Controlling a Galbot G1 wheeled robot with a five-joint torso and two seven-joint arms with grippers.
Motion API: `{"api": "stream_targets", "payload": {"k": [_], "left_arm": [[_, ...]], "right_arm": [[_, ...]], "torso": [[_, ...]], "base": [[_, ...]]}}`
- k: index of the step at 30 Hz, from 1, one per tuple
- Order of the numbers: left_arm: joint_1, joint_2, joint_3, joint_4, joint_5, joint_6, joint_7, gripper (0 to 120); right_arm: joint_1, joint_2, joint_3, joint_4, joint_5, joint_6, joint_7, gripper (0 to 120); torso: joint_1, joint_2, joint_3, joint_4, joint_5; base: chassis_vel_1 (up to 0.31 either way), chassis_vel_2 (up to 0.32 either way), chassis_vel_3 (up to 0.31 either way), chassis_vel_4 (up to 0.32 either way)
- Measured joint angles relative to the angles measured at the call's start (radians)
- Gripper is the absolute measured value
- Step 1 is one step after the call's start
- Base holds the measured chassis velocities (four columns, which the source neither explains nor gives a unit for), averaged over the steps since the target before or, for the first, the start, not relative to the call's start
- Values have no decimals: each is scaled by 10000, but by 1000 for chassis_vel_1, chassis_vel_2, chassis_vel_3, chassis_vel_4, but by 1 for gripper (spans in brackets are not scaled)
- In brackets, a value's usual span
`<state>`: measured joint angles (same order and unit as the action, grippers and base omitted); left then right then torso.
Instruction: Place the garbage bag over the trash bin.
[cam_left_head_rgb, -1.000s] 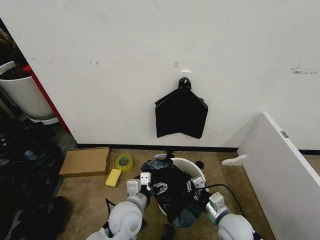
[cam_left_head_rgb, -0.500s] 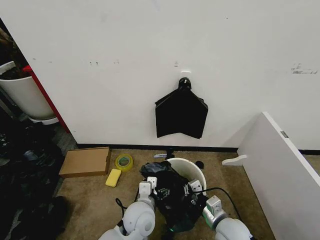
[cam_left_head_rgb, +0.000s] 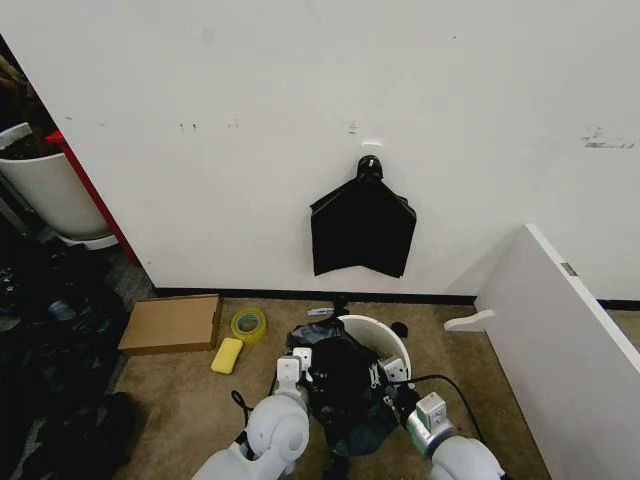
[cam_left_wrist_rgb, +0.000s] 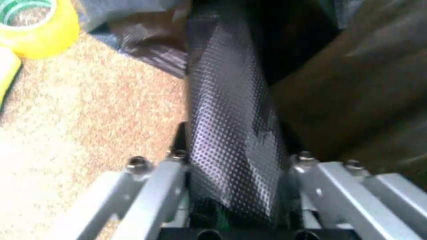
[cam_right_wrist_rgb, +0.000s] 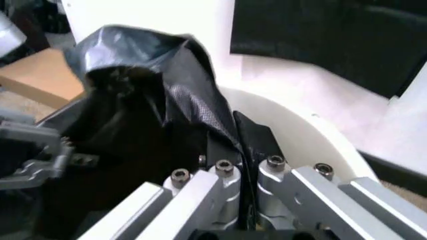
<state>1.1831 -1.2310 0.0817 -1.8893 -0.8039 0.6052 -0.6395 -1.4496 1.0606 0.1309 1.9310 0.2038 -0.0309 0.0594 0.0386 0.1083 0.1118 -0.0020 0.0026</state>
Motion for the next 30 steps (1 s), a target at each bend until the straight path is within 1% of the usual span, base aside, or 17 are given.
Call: {"api": "stream_targets", "payload": {"k": [1, 2, 3, 4, 5, 7, 9, 10, 13, 15, 16, 19, 21, 23, 24, 25, 30], "left_arm": [[43, 60, -76, -55, -48, 4, 86, 19], [133, 149, -222, -172, -111, 9, 256, 12], [203, 219, -333, -262, -126, 12, 408, 9], [203, 219, -333, -262, -126, 12, 408, 9], [262, 285, -424, -344, -128, -5, 556, 5], [479, 546, -692, -608, -35, -163, 1086, 0], [669, 803, -944, -789, 218, -387, 1579, 0], [669, 803, -944, -789, 218, -387, 1579, 0], [934, 1095, -1324, -945, 827, -797, 2335, 0], [1042, 1240, -1486, -958, 1241, -1101, 2648, 0], [1042, 1240, -1486, -958, 1241, -1101, 2648, 0], [1164, 1447, -1690, -988, 1704, -1411, 3027, 0], [1214, 1500, -1725, -1005, 1820, -1457, 3144, 0], [1324, 1599, -1762, -1065, 2005, -1517, 3349, 0], [1445, 1704, -1782, -1188, 2082, -1538, 3536, 0], [1445, 1704, -1782, -1188, 2082, -1538, 3536, 0], [1761, 1920, -1869, -1760, 2012, -1861, 4034, 0]], "right_arm": [[-1, -14, 32, -12, 2, 124, -1, 0], [0, -25, 75, -51, 20, 282, 0, 0], [0, -29, 100, -73, 48, 369, 4, 0], [0, -29, 100, -73, 48, 369, 4, 0], [4, -31, 123, -91, 94, 444, 12, 0], [48, -23, 189, -192, 346, 709, 64, 0], [111, -6, 226, -261, 549, 832, 153, 0], [111, -6, 226, -261, 549, 832, 153, 0], [148, 20, 333, -225, 715, 928, 241, 0], [117, 17, 437, -63, 790, 970, 245, 0], [117, 17, 437, -63, 790, 970, 245, 0], [58, -16, 703, 212, 1000, 1020, 241, 0], [56, -13, 819, 261, 1112, 1061, 231, 0], [50, 6, 1004, 336, 1456, 1080, 215, 0], [32, 17, 1184, 380, 1915, 1046, 226, 0], [32, 17, 1184, 380, 1915, 1046, 226, 0], [-206, -27, 1480, 321, 2435, 793, 285, 0]], "torso": [[0, 0, 0, 1, 0], [0, -1, 1, 0, -1], [1, -1, 2, 0, -3], [1, -1, 2, 0, -3], [1, -1, 2, -1, -3], [1, -1, 2, -1, -2], [0, -1, 2, 0, -2], [0, -1, 2, 0, -2], [1, -1, 1, 1, -2], [1, -2, 1, 1, -2], [1, -2, 1, 1, -2], [1, -2, 0, 1, -2], [1, -2, 1, 1, -2], [1, -2, 1, 0, -2], [1, -2, 0, 1, -1], [1, -2, 0, 1, -1], [0, -2, 0, 1, 0]], "base": [[0, 0, 0, 0], [0, 0, 0, 0], [0, 0, 0, 0], [0, 0, 0, 0], [0, 0, 0, 0], [0, 0, 0, 0], [0, 0, 0, 0], [0, 0, 0, 0], [0, 0, 0, 0], [0, 0, 0, 0], [0, 0, 0, 0], [0, 0, 0, 0], [0, 0, 0, 0], [0, 0, 0, 0], [0, 0, 0, 0], [0, 0, 0, 0], [0, 0, 0, 0]]}}
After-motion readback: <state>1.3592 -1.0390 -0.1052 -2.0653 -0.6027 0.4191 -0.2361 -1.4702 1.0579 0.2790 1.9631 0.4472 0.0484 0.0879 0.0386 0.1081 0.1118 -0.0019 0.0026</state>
